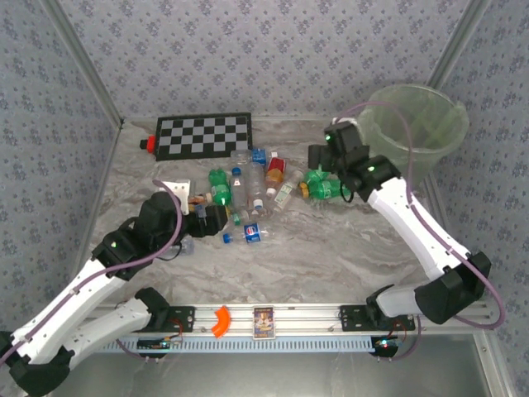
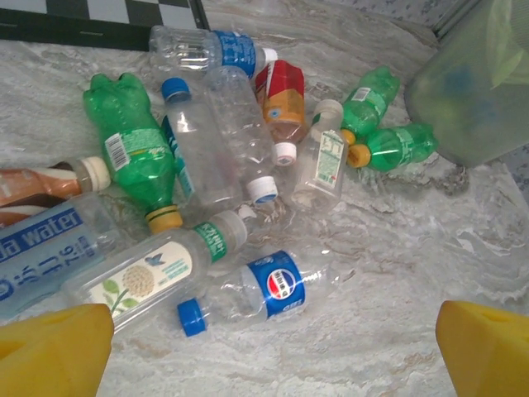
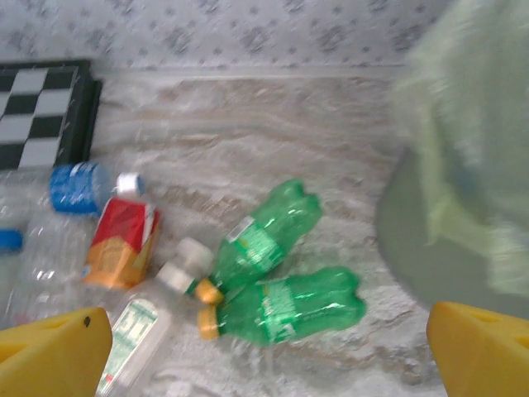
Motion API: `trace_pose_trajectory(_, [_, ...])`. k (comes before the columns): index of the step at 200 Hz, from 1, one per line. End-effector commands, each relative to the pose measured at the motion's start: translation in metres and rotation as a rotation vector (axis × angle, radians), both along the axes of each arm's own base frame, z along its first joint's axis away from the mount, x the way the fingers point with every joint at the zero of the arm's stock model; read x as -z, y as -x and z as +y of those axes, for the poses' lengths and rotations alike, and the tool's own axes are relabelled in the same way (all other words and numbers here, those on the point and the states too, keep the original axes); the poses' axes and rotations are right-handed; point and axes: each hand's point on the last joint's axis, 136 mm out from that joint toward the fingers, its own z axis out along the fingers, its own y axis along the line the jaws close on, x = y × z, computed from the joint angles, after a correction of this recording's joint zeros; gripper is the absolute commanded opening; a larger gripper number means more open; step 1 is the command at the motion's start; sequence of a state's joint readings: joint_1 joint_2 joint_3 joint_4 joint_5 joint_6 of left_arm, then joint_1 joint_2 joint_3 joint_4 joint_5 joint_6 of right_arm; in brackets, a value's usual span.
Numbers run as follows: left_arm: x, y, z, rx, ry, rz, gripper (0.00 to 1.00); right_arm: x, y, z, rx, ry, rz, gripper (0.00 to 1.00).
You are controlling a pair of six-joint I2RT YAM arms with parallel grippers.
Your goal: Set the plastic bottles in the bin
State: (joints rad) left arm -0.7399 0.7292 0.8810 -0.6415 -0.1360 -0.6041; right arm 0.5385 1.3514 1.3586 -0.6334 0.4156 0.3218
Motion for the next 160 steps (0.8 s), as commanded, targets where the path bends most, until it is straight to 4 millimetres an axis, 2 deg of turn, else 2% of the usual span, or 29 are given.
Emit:
trace_pose_trajectory(1, [0.018,0.01,0.018,-0.042,-0.054,0.039,1.0,0.011,0.004,0.031,-0.044,0.0,-0.043,1.0])
trace_pose_trajectory(19, [0.022,0.015,0.025,-0.055,-0.047,0.045,1.0,0.029,0.012,0.062,-0.127,0.006,-0.024,1.0])
trace_pose_trajectory(36, [0.027,0.02,0.029,-0.061,-0.041,0.049,1.0,0.045,0.018,0.081,-0.159,0.024,-0.005,0.99])
trace_pose_trajectory(57, [0.033,0.02,0.03,-0.069,-0.034,0.047,1.0,0.066,0.018,0.087,-0.104,0.049,0.038,1.0])
trace_pose_trajectory(115, [0.039,0.017,0.025,-0.041,-0.064,0.037,1.0,0.133,0.013,0.083,0.149,-0.019,0.228,0.98])
trace_pose_trajectory(135, [0.042,0.016,0.023,-0.032,-0.064,0.03,1.0,0.149,0.007,0.084,0.211,-0.061,0.269,0.93])
trace_pose_trajectory(160, [0.041,0.013,0.023,-0.037,-0.063,0.009,1.0,0.164,-0.002,0.096,0.235,-0.139,0.321,0.9])
